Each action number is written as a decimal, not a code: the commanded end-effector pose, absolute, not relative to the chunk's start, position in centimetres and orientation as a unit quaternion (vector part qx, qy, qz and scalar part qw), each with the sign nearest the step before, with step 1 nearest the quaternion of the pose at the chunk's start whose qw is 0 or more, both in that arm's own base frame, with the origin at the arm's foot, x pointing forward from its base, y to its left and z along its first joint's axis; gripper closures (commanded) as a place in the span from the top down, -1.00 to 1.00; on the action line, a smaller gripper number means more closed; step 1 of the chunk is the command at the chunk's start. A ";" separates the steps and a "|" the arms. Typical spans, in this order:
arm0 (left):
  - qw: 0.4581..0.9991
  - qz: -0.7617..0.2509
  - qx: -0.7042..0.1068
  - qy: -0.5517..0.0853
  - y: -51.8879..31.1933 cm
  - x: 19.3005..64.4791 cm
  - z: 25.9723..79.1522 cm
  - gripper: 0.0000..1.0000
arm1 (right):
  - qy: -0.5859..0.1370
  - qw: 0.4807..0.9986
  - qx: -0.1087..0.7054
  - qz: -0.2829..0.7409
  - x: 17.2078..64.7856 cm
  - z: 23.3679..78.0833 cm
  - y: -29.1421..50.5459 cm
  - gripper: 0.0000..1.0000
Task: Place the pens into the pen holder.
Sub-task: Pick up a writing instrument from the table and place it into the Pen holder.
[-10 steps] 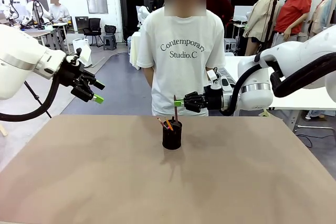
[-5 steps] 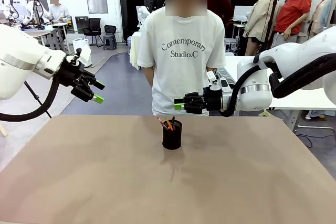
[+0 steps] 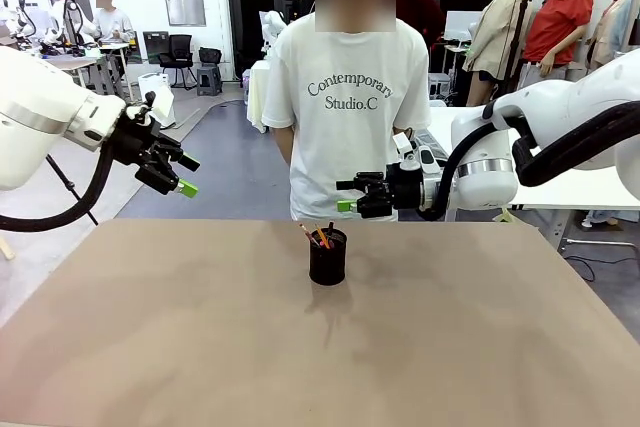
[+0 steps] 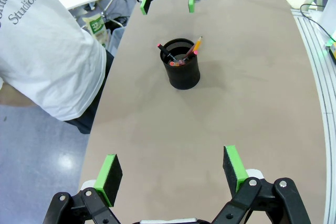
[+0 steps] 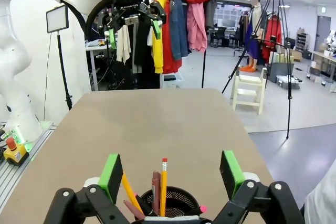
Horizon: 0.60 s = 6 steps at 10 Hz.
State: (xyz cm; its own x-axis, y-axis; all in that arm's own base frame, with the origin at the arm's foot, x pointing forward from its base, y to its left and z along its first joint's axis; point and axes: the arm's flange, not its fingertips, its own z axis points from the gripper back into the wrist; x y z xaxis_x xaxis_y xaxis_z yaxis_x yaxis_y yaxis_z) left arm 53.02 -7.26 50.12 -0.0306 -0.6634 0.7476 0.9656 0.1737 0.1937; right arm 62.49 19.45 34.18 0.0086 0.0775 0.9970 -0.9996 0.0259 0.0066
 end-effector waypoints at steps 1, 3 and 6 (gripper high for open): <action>0.670 -0.607 -0.200 -0.378 -7.1 52.9 50.3 1.00 | -0.487 0.519 0.477 0.516 62.8 34.3 19.7 1.00; 0.670 -0.607 -0.200 -0.378 -7.1 52.9 50.3 1.00 | -0.484 0.527 0.476 0.511 62.5 34.2 19.5 1.00; 0.670 -0.607 -0.200 -0.378 -7.1 52.9 50.3 1.00 | -0.484 0.527 0.476 0.511 62.5 34.2 19.5 1.00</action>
